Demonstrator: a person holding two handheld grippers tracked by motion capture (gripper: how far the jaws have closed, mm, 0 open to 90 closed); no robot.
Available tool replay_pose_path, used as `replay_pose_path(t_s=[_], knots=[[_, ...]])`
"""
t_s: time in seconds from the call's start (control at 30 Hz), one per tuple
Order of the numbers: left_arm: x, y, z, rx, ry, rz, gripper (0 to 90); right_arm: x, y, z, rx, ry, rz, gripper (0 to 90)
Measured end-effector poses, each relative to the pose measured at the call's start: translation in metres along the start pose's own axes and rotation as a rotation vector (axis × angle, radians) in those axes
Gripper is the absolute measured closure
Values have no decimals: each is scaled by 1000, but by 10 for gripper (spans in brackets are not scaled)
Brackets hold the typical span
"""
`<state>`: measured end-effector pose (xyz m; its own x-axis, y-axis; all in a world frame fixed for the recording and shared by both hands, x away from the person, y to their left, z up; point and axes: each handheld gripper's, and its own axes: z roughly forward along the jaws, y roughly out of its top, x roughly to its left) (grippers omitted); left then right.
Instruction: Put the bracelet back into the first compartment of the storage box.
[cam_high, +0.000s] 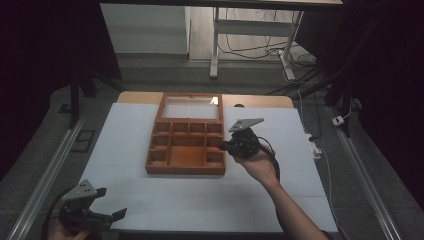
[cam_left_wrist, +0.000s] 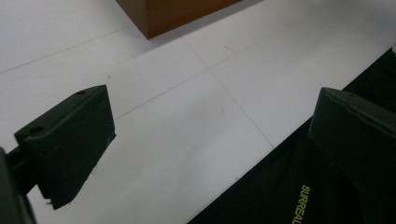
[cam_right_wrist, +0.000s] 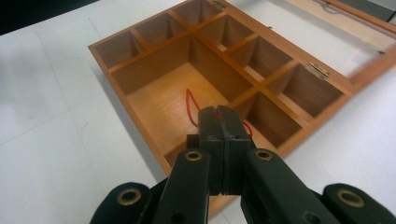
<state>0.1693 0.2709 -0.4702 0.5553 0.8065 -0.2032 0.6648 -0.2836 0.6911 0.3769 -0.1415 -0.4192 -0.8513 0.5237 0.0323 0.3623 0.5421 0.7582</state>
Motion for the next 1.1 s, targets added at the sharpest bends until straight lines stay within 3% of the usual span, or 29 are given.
replay_pose_path(t_s=[0.57, 1.1], knots=[[1, 0, -1, -12, 4, -9, 0, 12, 30, 45, 0, 38, -53, 890], [2, -1, -2, -14, -7, -6, 0, 16, 51, 79, -14, 56, -47, 891]])
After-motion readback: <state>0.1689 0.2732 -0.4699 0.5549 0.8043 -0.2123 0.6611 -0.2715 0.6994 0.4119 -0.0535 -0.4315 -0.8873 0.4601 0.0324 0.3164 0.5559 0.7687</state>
